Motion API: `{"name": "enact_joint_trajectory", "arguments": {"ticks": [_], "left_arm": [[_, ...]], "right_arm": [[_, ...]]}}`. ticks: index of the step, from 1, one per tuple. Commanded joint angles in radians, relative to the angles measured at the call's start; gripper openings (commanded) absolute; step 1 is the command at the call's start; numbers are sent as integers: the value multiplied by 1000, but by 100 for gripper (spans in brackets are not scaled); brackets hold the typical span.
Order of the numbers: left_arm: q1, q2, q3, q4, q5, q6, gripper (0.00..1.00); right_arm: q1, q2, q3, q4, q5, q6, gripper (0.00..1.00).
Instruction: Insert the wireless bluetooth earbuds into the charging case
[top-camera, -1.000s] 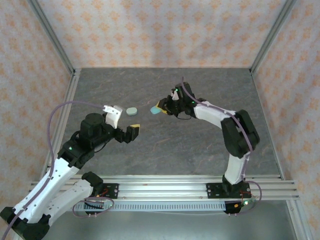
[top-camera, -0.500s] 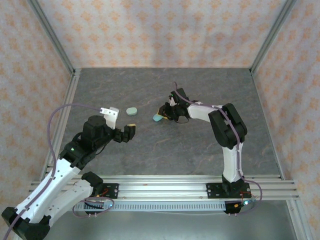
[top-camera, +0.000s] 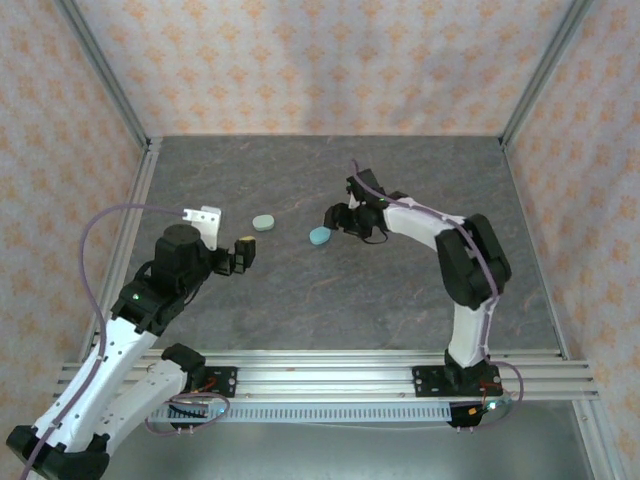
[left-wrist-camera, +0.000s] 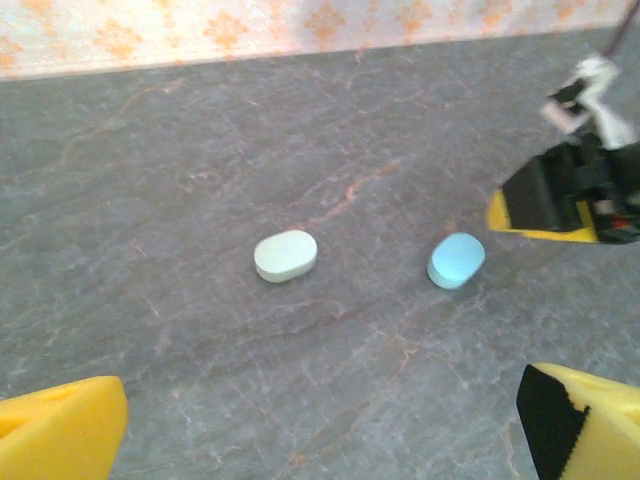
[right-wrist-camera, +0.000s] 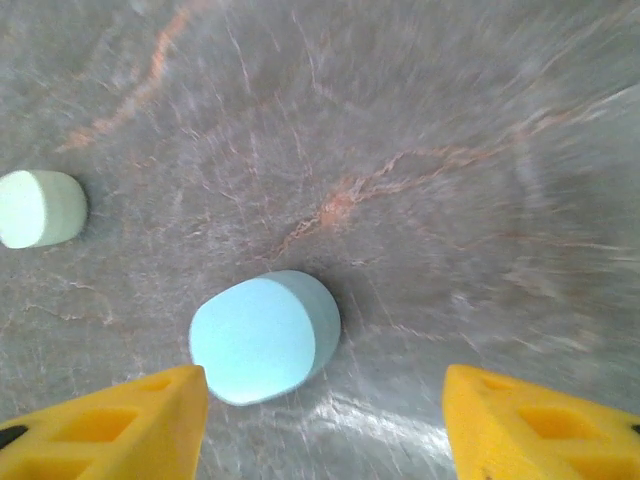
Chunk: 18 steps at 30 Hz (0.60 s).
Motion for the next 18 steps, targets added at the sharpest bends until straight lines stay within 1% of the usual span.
{"name": "enact_joint_trajectory", "arguments": {"ticks": [1, 4, 5, 7, 9, 11, 14, 15, 16, 18], "left_arm": [[31, -9, -11, 18, -3, 19, 100], [55, 4, -43, 88, -71, 30, 100], [65, 19, -46, 102, -88, 40, 100], [91, 64, -43, 112, -113, 70, 100], [119, 109, -23, 103, -141, 86, 100], [152, 144, -17, 120, -155, 95, 100], [211, 181, -69, 214, -169, 80, 100], [237, 194, -91, 252, -162, 72, 100], [259, 205, -111, 284, -147, 67, 100], [295, 218, -165, 369, -138, 54, 100]], "right_arm": [[-7, -177, 3, -75, 236, -115, 68], [-9, -296, -54, -58, 438, -188, 79], [-11, -329, -77, -49, 504, -212, 84], [-19, -402, -143, -13, 638, -265, 99], [-43, -454, -210, 29, 711, -309, 99], [-80, -488, -264, 50, 749, -322, 99], [-139, -525, -366, 107, 810, -341, 99], [-161, -541, -412, 147, 833, -343, 99], [-181, -558, -458, 191, 833, -350, 99], [-223, -610, -575, 341, 809, -372, 99]]}}
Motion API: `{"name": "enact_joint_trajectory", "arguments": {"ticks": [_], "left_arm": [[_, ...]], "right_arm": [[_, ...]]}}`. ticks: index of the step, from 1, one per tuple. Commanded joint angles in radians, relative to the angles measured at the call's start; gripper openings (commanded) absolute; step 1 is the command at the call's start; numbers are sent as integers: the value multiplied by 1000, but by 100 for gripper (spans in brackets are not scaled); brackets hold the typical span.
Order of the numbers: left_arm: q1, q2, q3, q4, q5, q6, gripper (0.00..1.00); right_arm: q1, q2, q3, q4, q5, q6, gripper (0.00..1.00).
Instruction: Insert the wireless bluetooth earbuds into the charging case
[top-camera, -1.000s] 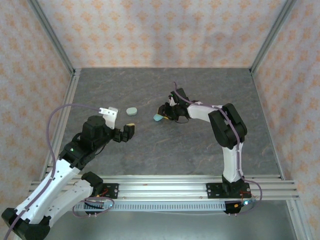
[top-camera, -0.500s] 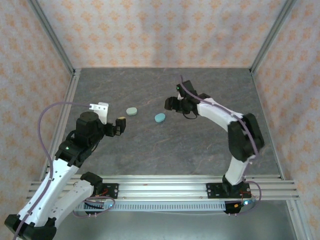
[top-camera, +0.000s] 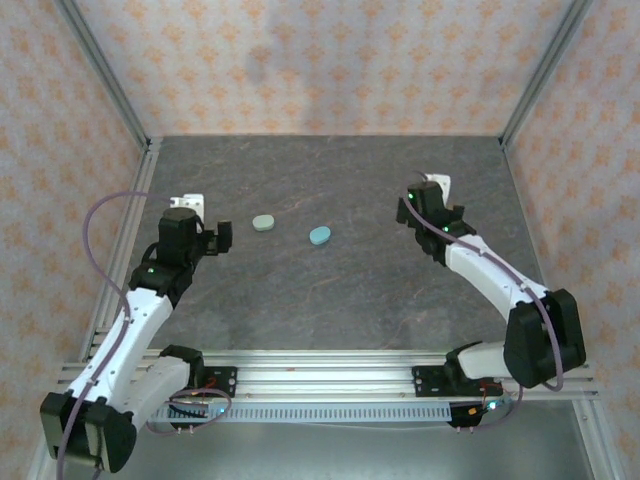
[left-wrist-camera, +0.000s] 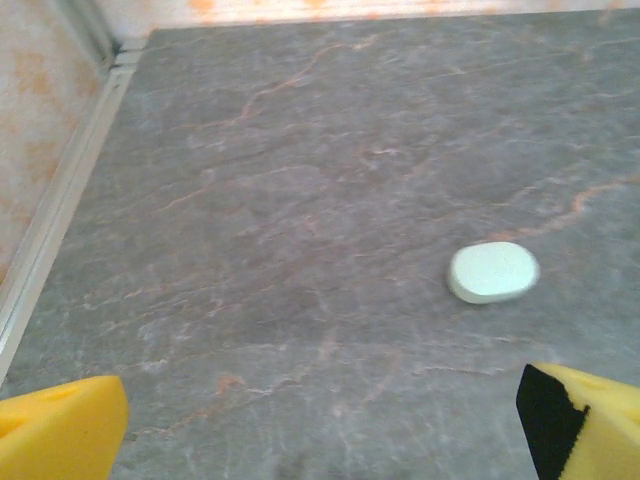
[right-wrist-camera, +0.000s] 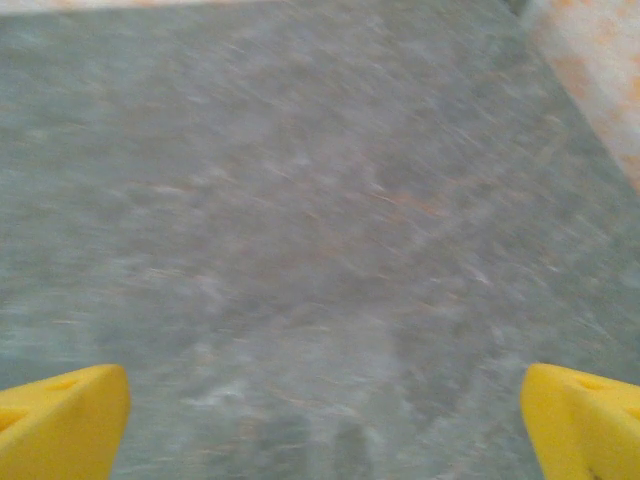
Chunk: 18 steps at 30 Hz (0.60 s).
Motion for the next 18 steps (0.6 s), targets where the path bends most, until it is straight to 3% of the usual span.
{"name": "enact_joint_trajectory", "arguments": {"ticks": [1, 3, 10, 13, 15, 18], "left_arm": [[46, 16, -89, 182, -26, -9, 100], [67, 14, -164, 301, -37, -19, 100], [118, 106, -307, 561, -117, -81, 100], [118, 127, -374, 696, -116, -48, 100], [118, 141, -400, 755, -116, -29, 100], [118, 179, -429, 850, -84, -20, 100]], "right_arm": [[-53, -98, -163, 256, 73, -64, 99], [-81, -131, -260, 419, 75, -81, 99], [-137, -44, -356, 675, 37, -110, 99], [-142, 6, -359, 728, 4, -173, 99], [-151, 49, -399, 851, -19, -212, 99], [-180, 86, -428, 914, -58, -188, 99]]}}
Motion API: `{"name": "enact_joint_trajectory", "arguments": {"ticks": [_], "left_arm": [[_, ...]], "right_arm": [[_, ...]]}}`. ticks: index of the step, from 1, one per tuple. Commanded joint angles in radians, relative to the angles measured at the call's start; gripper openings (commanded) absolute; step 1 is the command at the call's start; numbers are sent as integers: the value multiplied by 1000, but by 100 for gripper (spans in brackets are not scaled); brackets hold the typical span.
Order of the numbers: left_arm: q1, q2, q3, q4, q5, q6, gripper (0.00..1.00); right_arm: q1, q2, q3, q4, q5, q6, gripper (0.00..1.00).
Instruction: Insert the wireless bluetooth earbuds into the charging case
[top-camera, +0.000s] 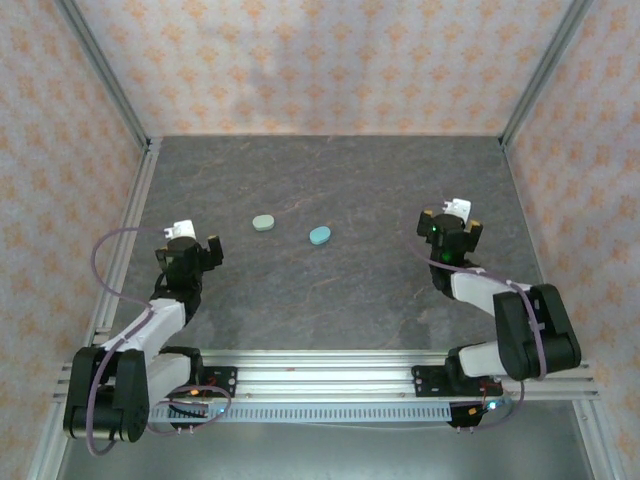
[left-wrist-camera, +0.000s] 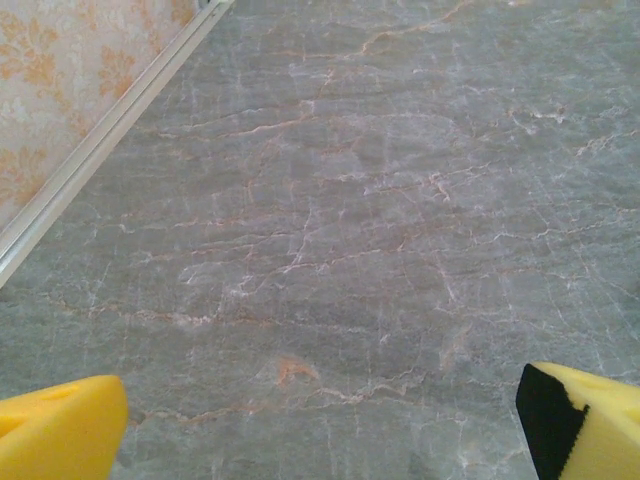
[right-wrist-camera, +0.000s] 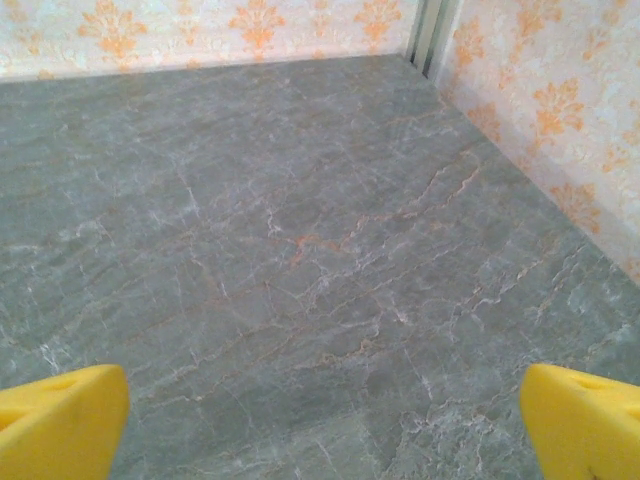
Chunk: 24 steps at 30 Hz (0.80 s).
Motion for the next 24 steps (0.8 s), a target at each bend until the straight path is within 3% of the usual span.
{"name": "enact_joint_trajectory", "arguments": {"ticks": [1, 7, 10, 22, 24], "left_arm": [[3, 37, -12, 195, 0, 25, 100], [3, 126, 18, 266, 104, 40, 100], [4, 161, 32, 290, 124, 45, 100], [0, 437, 109, 453, 179, 57, 100], [-11, 431, 124, 409, 169, 65, 100]], "right_arm": [[-34, 46, -54, 204, -42, -15, 99], [-60, 192, -140, 504, -26, 15, 99], [-66, 166, -73, 329, 13, 53, 100], [-96, 170, -79, 344, -32, 68, 99], [-95, 172, -79, 346, -36, 67, 99]]}}
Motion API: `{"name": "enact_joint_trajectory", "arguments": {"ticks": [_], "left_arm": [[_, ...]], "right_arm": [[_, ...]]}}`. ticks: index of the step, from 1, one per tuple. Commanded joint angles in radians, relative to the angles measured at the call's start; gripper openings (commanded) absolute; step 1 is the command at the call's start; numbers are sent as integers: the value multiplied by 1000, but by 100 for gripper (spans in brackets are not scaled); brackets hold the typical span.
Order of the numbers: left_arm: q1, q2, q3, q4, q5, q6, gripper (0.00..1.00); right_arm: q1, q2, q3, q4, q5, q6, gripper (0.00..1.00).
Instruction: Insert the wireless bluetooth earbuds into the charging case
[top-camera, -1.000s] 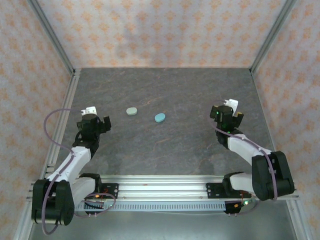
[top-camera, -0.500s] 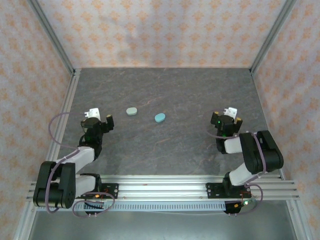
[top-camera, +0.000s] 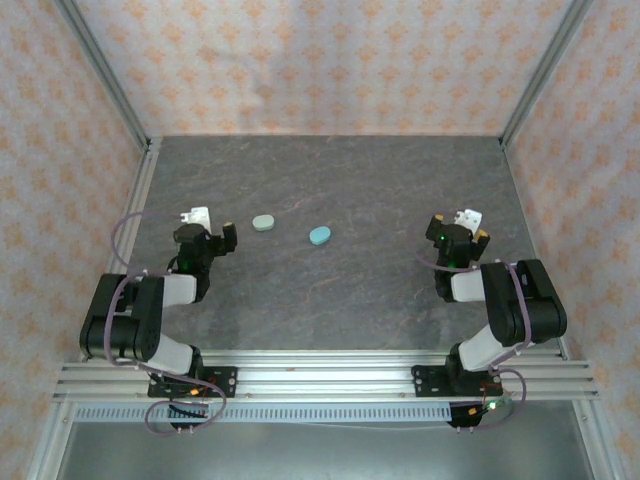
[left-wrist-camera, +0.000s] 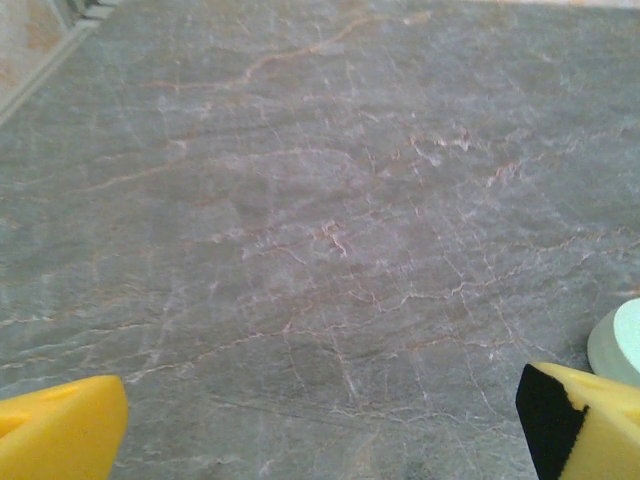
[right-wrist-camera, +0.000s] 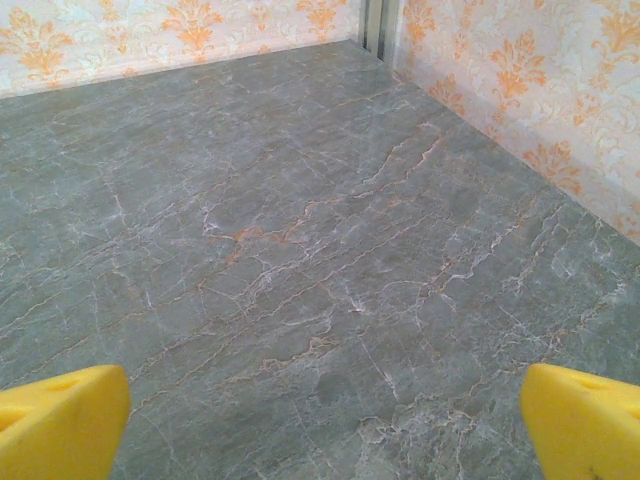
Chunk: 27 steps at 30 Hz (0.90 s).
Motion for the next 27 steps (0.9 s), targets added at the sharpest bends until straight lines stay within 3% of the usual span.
{"name": "enact_joint_trajectory", "arguments": {"ticks": [1, 6, 27], "left_arm": [[-12, 9, 29, 53, 6, 29, 100], [-36, 9, 45, 18, -39, 41, 100], [-36, 11, 43, 23, -41, 41, 100]], "right_arm": [[-2, -5, 6, 24, -10, 16, 99], [-1, -5, 6, 24, -9, 16, 99], [-2, 2, 20, 3, -15, 18, 99]]}}
